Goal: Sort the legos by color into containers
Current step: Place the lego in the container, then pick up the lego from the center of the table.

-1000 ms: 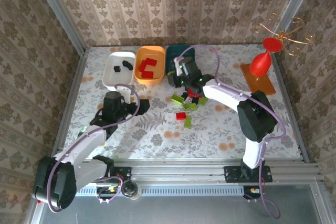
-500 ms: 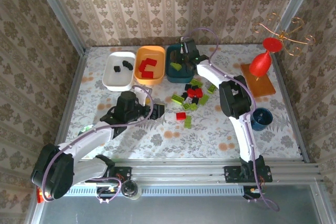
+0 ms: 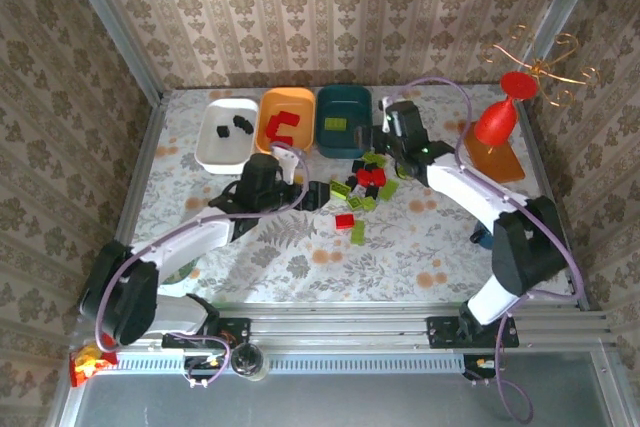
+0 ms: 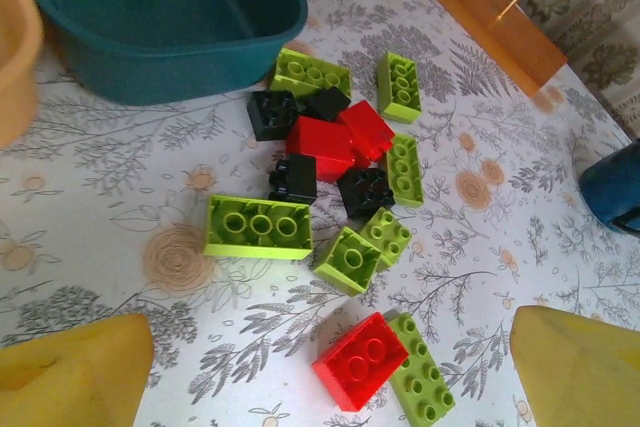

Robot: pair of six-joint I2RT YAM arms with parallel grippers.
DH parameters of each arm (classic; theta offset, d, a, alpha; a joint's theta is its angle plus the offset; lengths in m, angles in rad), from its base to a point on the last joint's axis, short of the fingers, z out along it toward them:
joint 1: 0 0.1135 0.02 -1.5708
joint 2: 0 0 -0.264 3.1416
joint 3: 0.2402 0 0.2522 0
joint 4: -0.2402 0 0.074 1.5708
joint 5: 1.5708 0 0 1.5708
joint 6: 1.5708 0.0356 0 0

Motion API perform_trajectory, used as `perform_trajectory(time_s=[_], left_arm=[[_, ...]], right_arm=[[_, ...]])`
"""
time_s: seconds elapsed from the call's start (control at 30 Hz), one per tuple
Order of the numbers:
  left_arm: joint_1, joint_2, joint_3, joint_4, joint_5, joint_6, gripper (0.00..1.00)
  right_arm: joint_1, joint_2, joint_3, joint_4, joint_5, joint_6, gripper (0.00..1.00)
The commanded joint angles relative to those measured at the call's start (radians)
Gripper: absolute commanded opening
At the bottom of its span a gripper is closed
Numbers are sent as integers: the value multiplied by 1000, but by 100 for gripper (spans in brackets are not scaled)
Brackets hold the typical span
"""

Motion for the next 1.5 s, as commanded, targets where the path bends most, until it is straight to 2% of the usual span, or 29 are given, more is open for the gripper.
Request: perform_trajectory(time_s=[0.0, 0.2, 0.6, 0.97, 1.2, 1.47], left_arm=[[-19, 39, 34, 51, 24, 47, 92], [-33, 53, -40, 152, 19, 58, 91], [-35, 14, -74, 153, 8, 42, 91], [-35, 37, -61, 127, -2, 51, 91], [-30, 27, -63, 112, -27, 62, 91], [-17, -8, -77, 93, -68, 64, 91]], right_arm=[[-35, -10, -89, -70, 172, 44, 87], [-108, 130, -10, -199, 152, 154, 87], [-164, 391, 190, -267, 70, 234, 78], [-189, 408, 123, -203, -15, 250, 52], [-201, 423, 138, -216, -44, 231, 48], [-212, 410, 155, -230, -66, 194, 36]])
